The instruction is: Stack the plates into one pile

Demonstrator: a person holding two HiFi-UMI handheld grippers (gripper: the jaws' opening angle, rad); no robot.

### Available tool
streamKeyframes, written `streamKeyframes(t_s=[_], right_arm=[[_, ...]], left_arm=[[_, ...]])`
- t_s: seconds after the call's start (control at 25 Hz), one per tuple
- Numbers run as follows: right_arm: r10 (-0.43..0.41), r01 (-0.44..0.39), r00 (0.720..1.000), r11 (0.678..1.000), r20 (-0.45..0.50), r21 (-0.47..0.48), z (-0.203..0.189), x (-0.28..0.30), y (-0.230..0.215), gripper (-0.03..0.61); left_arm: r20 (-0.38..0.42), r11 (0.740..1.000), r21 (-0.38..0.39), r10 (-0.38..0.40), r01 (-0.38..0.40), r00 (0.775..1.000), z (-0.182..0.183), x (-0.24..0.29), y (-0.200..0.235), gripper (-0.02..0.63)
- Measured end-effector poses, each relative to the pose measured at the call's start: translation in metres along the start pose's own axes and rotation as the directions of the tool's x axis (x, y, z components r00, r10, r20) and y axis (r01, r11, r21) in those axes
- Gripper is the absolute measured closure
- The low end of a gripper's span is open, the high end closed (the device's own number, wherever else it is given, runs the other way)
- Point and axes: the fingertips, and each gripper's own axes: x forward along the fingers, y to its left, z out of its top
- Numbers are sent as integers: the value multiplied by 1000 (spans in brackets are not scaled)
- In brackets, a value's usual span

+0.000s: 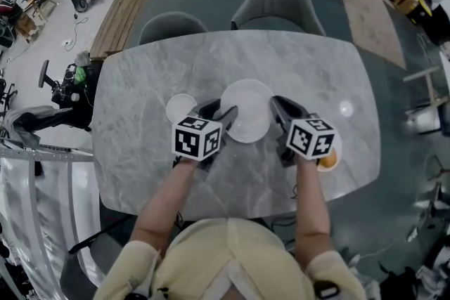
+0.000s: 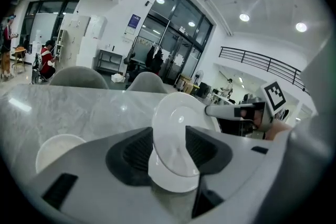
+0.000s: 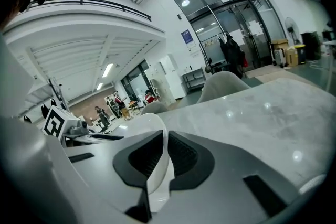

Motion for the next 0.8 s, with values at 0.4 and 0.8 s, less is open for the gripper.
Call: streamKeyframes(t_s=[0.4,0.8], right_arm=[[-31,40,992,996,-120,74,-54,12,-22,563],[-112,128,976,989,-188,77,-78,23,-43,560]], left_arm=[[-146,999,2,54,-54,988,-49,18,5,419],[-223,995,55,88,-78,971,-69,36,9,419]])
